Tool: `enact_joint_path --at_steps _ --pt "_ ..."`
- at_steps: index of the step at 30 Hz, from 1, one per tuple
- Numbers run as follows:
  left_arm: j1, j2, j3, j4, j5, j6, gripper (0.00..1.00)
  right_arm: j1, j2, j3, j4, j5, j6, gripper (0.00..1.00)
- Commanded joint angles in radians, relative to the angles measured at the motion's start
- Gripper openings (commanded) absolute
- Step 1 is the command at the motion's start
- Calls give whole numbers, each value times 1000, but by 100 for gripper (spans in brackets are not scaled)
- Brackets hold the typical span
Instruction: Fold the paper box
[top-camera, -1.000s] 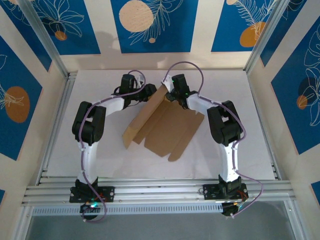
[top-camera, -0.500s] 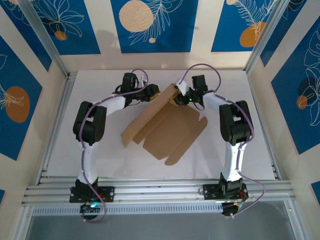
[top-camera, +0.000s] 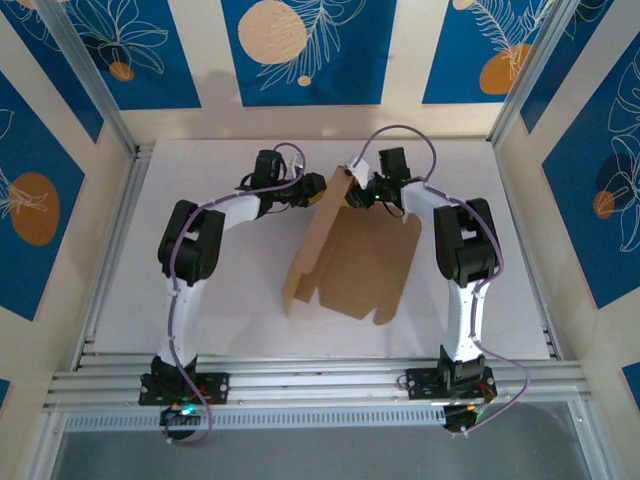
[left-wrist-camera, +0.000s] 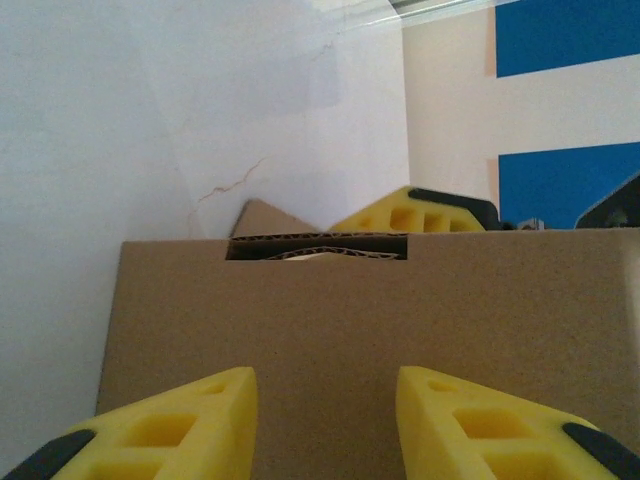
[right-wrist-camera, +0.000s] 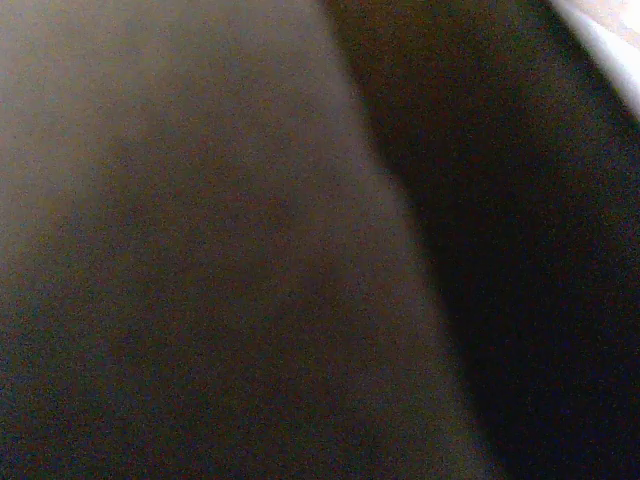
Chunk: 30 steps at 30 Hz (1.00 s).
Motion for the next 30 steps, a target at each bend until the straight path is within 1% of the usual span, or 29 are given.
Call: enact_joint_path --at_steps 1,5,8,11,13,15,16,18,19,20,21,22,23,24,25,26,27,29,30 --pt "-27 39 16 66 23 -38 40 29 55 19 -33 76 -18 33" --pt "-28 69 2 155 27 -109 39 38 64 30 -39 100 -23 29" --pt "-28 78 1 166 27 -114 38 33 37 -6 -8 97 -4 28" --pt "-11 53 -17 156 11 -97 38 18 -32 -107 94 53 17 34" --pt "10 26 -24 115 0 -64 38 -8 -82 -179 174 -2 41 37" --pt "27 -12 -24 28 -18 5 38 -45 -128 -227 246 -15 117 36" --pt "32 -31 -20 -24 -31 47 38 -66 -147 -234 257 -24 174 37" --pt "40 -71 4 -163 -67 152 38 -110 -180 -205 209 -58 270 36" --pt "41 -85 15 -206 -80 194 38 -120 -192 -207 207 -69 295 38" --pt "42 -97 29 -247 -92 227 39 -124 -210 -224 225 -93 310 47" --pt "43 -104 41 -276 -103 248 39 -120 -224 -248 248 -78 323 54" --pt "44 -109 56 -300 -108 265 39 -110 -239 -267 271 -30 349 58" --pt "46 -111 71 -324 -110 281 39 -111 -256 -277 272 -21 385 50" --pt "48 -111 85 -349 -115 294 39 -115 -271 -287 272 -46 427 34" --pt "50 -111 101 -379 -122 309 39 -116 -284 -296 265 -41 496 14" --pt "51 -109 112 -401 -125 321 39 -113 -303 -314 262 -37 574 0" --pt "51 -105 120 -415 -125 327 39 -106 -317 -340 270 -42 628 0" --pt "48 -98 123 -428 -129 325 39 -69 -352 -417 297 -12 735 0" --pt "43 -94 123 -430 -128 322 39 -60 -364 -439 284 -5 794 0"
